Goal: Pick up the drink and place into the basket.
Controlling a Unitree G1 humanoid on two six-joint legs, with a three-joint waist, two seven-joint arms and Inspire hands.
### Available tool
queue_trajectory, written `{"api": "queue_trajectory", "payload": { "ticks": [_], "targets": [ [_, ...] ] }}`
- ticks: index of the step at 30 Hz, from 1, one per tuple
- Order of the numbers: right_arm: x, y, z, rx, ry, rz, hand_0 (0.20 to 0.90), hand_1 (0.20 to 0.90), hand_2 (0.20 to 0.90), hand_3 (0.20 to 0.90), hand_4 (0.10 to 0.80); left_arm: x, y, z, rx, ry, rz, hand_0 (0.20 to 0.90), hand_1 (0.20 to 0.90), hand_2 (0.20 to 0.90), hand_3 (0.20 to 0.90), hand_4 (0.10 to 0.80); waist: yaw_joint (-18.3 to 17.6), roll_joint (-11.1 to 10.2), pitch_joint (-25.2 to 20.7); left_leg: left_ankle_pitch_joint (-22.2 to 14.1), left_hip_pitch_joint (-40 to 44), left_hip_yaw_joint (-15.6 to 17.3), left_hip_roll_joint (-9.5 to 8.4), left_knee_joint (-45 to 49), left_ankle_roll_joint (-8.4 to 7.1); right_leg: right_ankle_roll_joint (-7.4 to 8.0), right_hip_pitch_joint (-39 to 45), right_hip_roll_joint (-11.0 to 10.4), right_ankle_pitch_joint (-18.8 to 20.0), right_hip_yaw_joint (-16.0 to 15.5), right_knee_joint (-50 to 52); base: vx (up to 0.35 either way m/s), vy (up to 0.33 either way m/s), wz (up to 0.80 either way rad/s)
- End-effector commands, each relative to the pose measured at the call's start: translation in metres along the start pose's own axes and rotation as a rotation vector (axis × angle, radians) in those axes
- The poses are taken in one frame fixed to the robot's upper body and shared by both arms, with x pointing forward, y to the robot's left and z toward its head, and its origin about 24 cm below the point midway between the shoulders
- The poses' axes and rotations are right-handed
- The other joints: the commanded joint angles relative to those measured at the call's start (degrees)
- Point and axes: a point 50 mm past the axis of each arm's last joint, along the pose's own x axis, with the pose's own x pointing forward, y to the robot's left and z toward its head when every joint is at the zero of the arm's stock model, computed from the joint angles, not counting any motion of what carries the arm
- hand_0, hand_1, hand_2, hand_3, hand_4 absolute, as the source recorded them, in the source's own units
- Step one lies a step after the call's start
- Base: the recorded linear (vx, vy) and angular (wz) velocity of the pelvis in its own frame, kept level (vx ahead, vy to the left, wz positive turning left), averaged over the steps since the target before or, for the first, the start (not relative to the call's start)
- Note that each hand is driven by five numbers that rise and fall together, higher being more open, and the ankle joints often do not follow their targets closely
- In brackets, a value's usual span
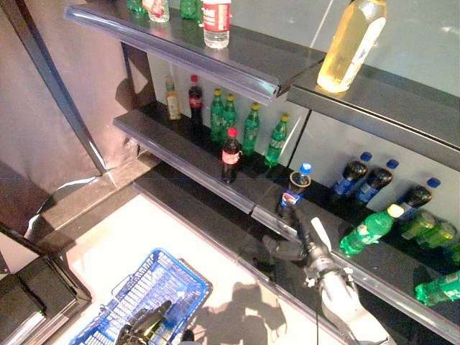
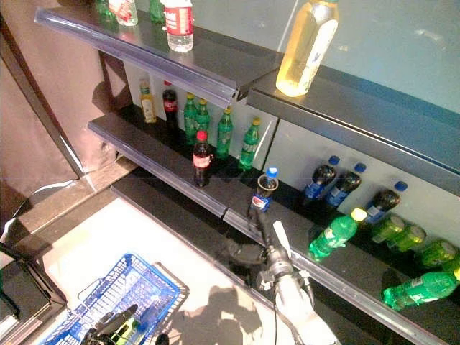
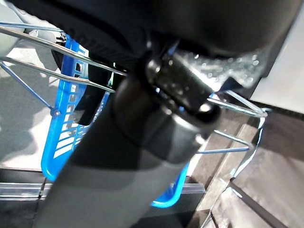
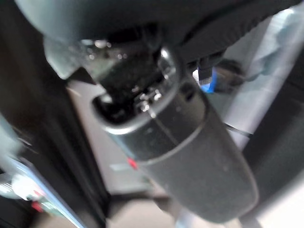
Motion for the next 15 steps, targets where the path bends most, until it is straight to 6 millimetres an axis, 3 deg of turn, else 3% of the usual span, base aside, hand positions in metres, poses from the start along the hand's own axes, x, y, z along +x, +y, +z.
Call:
{"api": "queue_trajectory", "payload": {
  "ticks": [1, 10, 15],
  "targets": [
    [0.013, -0.021, 0.078, 0.063, -0.406, -0.127, 0.900, 0.900, 0.900, 0.900, 0.800, -0.011, -0.016, -0.036, 0.061, 0.074, -0.104, 0.300, 0.300, 0.300, 0.200, 0.100, 0.9, 2.7, -0.9, -3.9, 2.7, 2.9, 2.16, 1.7, 0.70, 0.17, -4.8, -2.9, 0.6, 0.2, 5.5, 0.037, 0.071, -0.03],
    [0.012, -0.033, 0.096, 0.156, -0.477, -0.284, 0.900, 0.900, 0.900, 0.900, 0.800, -0.019, -0.015, -0.050, 0.101, 0.107, -0.133, 0.300, 0.300, 0.300, 0.200, 0.100, 1.7, 4.3, 0.6, -5.5, 0.9, 1.3, 1.20, 7.0, 1.19, -1.14, -6.7, -3.6, -1.8, -0.9, 11.3, 0.047, 0.064, 0.00],
    [0.011, -0.042, 0.096, 0.155, -0.478, -0.396, 0.900, 0.900, 0.900, 0.900, 0.800, -0.023, -0.013, -0.057, 0.109, 0.126, -0.140, 0.300, 0.300, 0.300, 0.200, 0.100, 1.7, 5.2, 1.9, -6.3, -0.3, -0.1, 0.15, 10.2, 1.49, -2.01, -8.6, -3.9, -4.1, -1.0, 16.5, 0.080, 0.113, 0.06]
  ]
}}
